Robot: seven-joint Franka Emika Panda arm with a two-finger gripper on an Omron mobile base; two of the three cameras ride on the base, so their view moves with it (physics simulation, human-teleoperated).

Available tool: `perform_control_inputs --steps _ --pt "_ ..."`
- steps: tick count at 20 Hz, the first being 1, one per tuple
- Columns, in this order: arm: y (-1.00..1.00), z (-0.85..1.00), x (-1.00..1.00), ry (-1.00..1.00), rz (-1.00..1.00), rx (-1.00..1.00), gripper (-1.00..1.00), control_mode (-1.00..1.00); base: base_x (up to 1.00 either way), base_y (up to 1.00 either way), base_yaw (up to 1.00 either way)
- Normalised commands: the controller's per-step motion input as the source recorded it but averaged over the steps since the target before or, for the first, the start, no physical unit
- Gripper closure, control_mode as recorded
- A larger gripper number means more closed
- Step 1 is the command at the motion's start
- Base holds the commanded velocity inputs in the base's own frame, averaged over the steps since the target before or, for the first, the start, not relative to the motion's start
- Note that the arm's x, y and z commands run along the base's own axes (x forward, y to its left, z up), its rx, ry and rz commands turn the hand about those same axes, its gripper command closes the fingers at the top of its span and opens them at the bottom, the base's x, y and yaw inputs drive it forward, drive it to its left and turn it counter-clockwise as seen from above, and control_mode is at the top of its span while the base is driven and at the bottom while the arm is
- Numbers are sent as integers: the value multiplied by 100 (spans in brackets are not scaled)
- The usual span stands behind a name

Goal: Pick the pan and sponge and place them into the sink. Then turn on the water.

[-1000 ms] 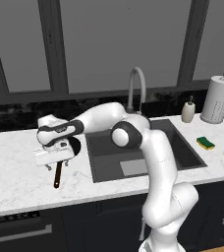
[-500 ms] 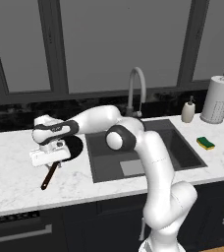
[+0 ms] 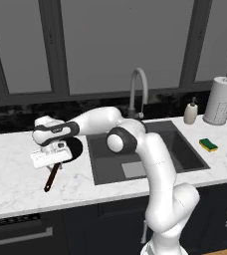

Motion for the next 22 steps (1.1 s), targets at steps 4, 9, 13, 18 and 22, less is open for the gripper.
perform_control_inputs --steps 4,9,13,18,22 --pt "-10 1 0 0 -20 -2 100 -100 0 0 0" --pt "-42 29 -2 -2 -35 0 100 -100 0 0 0" --pt "-51 38 -4 -2 -35 0 100 -100 0 0 0" --pt "-52 33 -6 0 -33 -5 100 -100 0 0 0" --pt "-49 12 -9 -2 -31 -12 100 -100 0 0 0"
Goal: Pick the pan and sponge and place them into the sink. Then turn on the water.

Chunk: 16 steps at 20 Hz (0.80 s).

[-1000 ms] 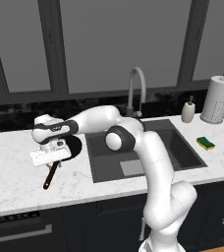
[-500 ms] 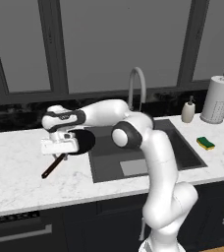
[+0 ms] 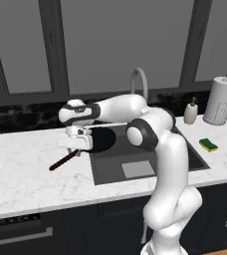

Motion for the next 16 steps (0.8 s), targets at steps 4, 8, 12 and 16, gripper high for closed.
perform_control_inputs --steps 4,8,12,16 --pt "-33 0 1 0 -23 -22 100 -100 0 0 0" --pt "-27 0 1 0 -6 -11 100 -100 0 0 0" --pt "-49 0 0 -6 -1 0 100 -100 0 0 0" --pt "-57 0 0 -2 -8 -1 100 -100 0 0 0"
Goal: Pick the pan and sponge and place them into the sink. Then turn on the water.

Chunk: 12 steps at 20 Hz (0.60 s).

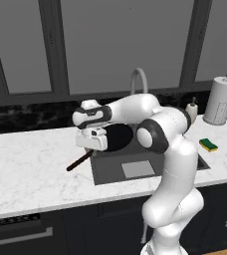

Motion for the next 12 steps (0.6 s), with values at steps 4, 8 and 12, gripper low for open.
perform_control_inputs --steps 4,8,12 --pt "-61 0 0 0 -12 -1 100 -100 0 0 0" --pt "-61 0 0 0 -16 -1 100 -100 0 0 0" --pt "-62 0 0 0 -12 -3 100 -100 0 0 0"
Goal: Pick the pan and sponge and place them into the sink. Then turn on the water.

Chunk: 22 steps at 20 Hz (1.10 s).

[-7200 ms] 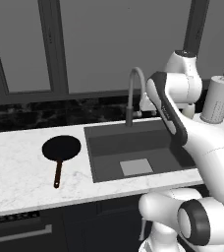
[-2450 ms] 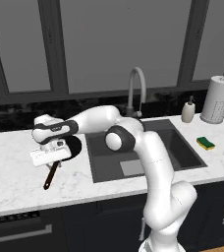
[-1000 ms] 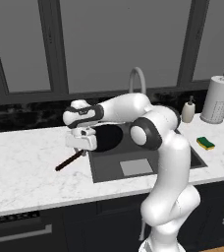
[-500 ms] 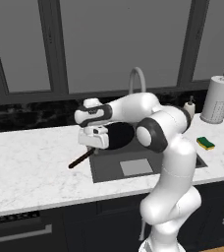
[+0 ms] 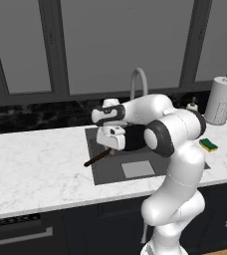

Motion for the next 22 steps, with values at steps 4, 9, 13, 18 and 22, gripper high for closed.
perform_control_inputs --steps 4,9,13,18,22 --pt "-58 0 3 0 -7 -4 100 -100 0 0 0" --pt "-27 -7 3 0 0 -1 100 -100 0 0 0" --pt "-14 -21 1 0 0 0 100 -100 0 0 0" --pt "-26 -31 6 0 0 -2 100 -100 0 0 0" --pt "-28 -34 15 0 0 -5 100 -100 0 0 0"
